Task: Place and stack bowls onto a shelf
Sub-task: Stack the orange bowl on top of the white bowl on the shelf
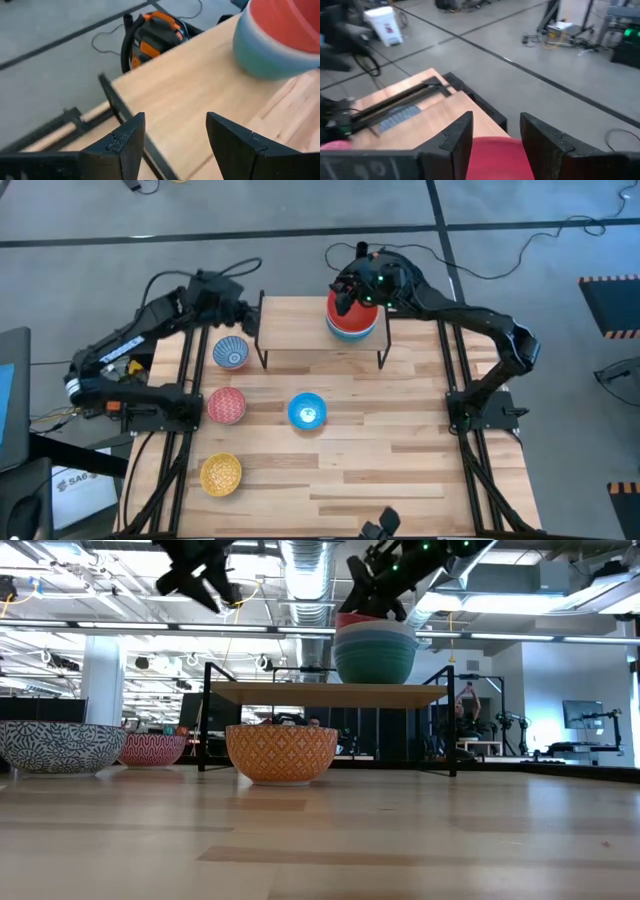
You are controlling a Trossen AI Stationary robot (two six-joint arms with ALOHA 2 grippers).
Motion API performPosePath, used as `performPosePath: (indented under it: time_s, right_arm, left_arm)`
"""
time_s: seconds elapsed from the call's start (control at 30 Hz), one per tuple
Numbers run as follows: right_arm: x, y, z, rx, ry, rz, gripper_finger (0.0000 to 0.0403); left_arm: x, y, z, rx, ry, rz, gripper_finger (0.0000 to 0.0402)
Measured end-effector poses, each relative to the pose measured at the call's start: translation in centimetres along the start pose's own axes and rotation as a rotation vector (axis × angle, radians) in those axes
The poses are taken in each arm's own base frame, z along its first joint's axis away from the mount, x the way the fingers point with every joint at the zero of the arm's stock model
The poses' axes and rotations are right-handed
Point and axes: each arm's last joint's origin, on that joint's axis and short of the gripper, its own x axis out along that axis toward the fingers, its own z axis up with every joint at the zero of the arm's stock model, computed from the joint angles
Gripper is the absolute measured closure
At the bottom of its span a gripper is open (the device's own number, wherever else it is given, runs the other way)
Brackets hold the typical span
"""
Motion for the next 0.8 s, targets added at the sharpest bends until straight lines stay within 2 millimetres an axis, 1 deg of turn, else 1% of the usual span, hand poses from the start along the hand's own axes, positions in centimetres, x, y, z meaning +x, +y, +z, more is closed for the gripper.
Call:
performPosePath:
  time_s: [0.1, 0.2, 0.4, 0.47, 0.67, 0.73, 0.8]
  right_arm:
    - [0.8, -0.4, -0.5, 0.006, 0.016, -0.018, 0.0216]
    - [1.6, -0.6, -1.6, 0.022, 0.086, -0.029, 0.0216]
    - [1.3, 0.5, -2.2, 0.000, 0.147, -0.027, 0.0216]
    - [0.8, 0.8, -2.0, -0.025, 0.133, -0.045, 0.0216]
    - [-1.3, 1.5, 0.3, -0.030, 0.048, -0.043, 0.0216]
    - [-2.5, 1.9, 0.7, -0.035, 0.050, -0.032, 0.0216]
    - [-3.5, 2.2, 0.3, -0.030, 0.069, -0.033, 0.0216]
  left_arm:
    - [-0.2, 0.6, -2.0, -0.038, 0.010, 0.002, 0.0207]
    - [-0.5, 1.0, -3.3, -0.068, 0.023, 0.002, 0.0207]
    - [-1.2, 1.0, -4.9, -0.095, 0.031, -0.015, 0.0207]
    - [-1.4, 1.0, -5.1, -0.101, 0.026, -0.018, 0.0207]
    - [-1.8, 0.6, -5.2, -0.104, 0.017, -0.030, 0.0207]
    - [-2.0, 0.4, -5.3, -0.102, 0.015, -0.042, 0.0207]
    - [-2.3, 0.1, -5.4, -0.101, 0.010, -0.060, 0.0207]
